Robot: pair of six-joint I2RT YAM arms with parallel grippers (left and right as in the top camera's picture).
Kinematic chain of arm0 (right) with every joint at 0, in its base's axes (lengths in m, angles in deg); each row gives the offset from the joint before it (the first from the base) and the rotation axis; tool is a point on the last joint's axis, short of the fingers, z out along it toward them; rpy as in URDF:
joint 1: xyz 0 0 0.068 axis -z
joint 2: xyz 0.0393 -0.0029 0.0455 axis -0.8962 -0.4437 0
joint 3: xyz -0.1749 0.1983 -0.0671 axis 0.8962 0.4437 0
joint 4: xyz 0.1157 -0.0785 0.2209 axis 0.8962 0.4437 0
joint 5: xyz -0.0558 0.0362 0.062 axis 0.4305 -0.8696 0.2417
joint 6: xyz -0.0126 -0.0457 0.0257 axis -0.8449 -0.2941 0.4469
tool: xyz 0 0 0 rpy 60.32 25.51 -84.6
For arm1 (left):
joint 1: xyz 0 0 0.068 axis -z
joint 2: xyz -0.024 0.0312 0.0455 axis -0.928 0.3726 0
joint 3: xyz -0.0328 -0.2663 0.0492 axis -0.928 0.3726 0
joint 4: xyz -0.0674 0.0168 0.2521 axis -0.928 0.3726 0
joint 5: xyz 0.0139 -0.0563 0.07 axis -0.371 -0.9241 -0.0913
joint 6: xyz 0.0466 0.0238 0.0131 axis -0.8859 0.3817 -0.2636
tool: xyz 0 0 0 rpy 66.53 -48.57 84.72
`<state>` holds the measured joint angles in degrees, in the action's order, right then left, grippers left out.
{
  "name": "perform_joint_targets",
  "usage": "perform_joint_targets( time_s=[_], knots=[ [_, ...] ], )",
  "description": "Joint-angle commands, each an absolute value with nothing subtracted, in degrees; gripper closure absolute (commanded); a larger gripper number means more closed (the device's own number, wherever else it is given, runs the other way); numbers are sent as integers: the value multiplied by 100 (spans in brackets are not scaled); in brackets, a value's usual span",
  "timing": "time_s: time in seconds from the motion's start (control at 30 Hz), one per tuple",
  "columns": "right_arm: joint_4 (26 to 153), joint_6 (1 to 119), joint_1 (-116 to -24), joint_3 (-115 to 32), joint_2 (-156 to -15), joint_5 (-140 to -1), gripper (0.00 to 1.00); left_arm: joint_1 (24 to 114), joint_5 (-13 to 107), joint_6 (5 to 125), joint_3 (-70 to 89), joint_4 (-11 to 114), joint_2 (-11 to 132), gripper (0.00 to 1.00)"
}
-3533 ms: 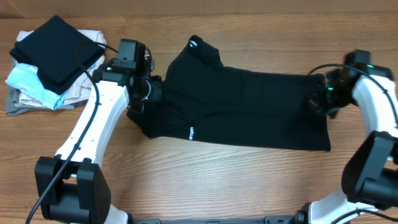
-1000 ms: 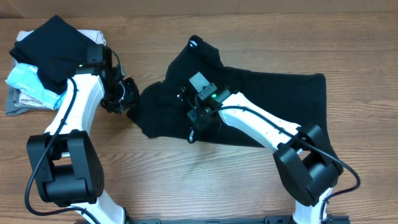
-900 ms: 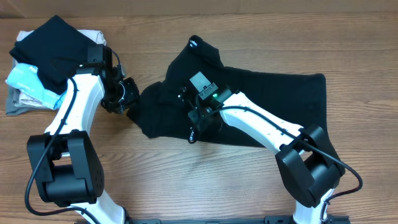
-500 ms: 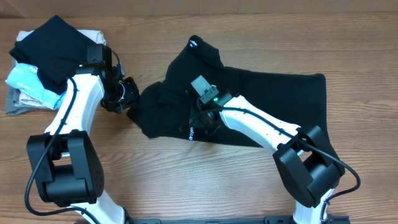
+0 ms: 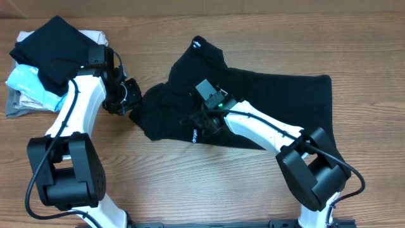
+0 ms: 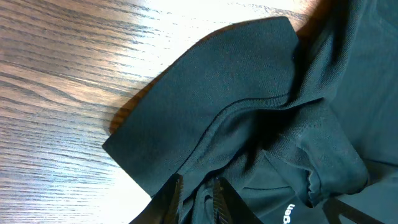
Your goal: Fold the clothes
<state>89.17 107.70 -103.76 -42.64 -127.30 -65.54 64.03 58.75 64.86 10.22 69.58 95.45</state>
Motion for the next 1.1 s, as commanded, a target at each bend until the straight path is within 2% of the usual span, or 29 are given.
perform_joint_targets(
  time_s=[0.0, 0.17, 0.27, 0.5, 0.57, 0.73, 0.87, 1.0, 1.07],
  knots=[
    [8764, 11122, -10345, -4059, -12608, -6502, 64, 6440, 5810, 6357, 900, 6962, 9477, 79],
    [8723, 11117, -10345, -3989, -12608, -6478, 64, 6440, 5807, 6357, 900, 6973, 9477, 79],
    [8709, 11117, -10345, -3989, -12608, -6475, 59, 6440, 5807, 6357, 900, 6971, 9477, 79],
    [8694, 11227, -10345, -3976, -12610, -6294, 60, 6440, 5807, 6357, 900, 6973, 9477, 78],
    [8664, 11227, -10345, -3976, -12616, -6255, 63, 6440, 5807, 6357, 900, 6975, 9477, 78],
    [8572, 11224, -10343, -3976, -12616, -6211, 80, 6440, 5807, 6357, 900, 6977, 9477, 78],
    [8535, 11224, -10345, -3976, -12619, -6196, 83, 6440, 5807, 6357, 900, 6977, 9477, 78],
    [8530, 11222, -10343, -3976, -12619, -6016, 96, 6440, 5807, 6357, 900, 6977, 9477, 77],
    [8484, 11220, -10343, -3976, -12619, -5898, 96, 6440, 5807, 6357, 900, 6977, 9477, 76]
  ],
)
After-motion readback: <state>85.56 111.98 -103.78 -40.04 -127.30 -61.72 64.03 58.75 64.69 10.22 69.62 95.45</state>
